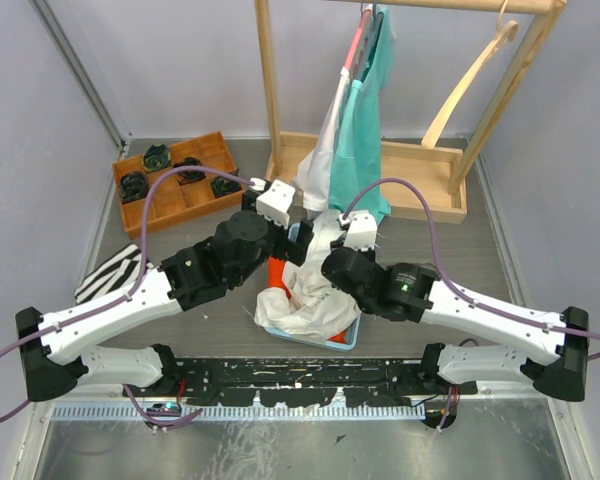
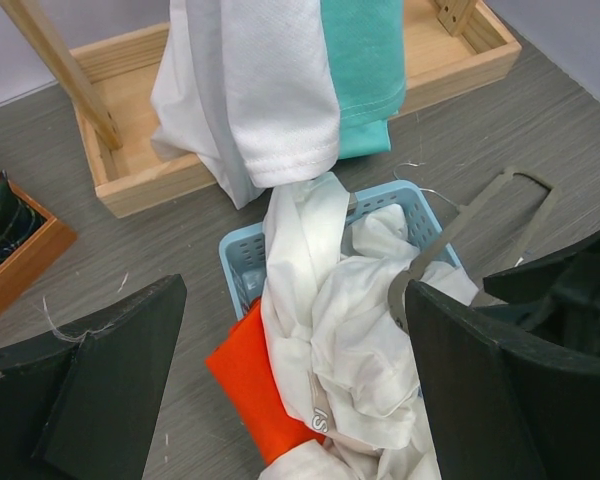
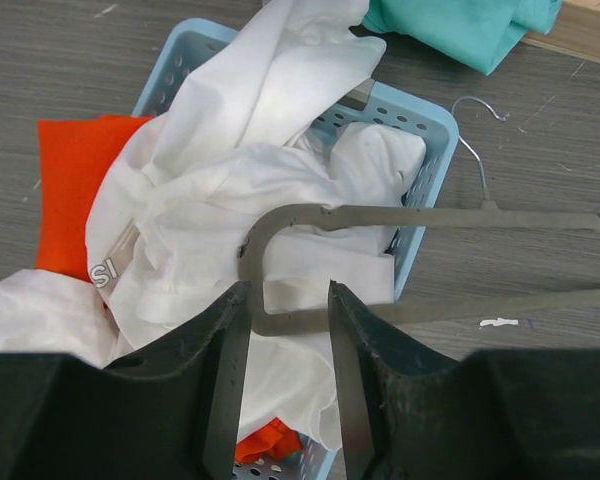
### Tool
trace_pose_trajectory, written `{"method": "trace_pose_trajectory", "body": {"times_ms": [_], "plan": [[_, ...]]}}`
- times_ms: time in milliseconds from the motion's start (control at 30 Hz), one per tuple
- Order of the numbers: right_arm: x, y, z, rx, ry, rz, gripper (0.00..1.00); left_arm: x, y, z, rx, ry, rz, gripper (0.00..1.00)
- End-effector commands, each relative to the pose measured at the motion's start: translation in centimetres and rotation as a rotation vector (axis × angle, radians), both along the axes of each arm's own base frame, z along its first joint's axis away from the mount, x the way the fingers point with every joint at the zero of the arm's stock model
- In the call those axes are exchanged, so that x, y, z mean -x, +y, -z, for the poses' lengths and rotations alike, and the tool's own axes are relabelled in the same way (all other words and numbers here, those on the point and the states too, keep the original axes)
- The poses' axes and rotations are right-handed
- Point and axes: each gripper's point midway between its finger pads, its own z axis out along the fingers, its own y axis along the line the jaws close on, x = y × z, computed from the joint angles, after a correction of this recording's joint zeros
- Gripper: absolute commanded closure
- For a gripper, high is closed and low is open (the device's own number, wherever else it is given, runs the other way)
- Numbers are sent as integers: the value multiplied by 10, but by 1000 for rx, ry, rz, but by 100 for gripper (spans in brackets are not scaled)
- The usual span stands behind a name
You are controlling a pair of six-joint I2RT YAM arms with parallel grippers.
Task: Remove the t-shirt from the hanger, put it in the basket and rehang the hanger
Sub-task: Place the hanger on the clothesline.
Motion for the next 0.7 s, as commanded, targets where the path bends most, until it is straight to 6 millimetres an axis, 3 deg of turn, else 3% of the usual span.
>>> {"method": "trace_pose_trajectory", "body": {"times_ms": [0,333,667], "plan": [[-12,11,-5,-4,-34,22,59,3,14,-23,50,-30,-22,2],[-22,34,17,85,15,-5,62,9,39,-34,77,-56,-59,2],[-25,35,38,176,64,14,63,12,47,-35,86,-63,-66,2]]}}
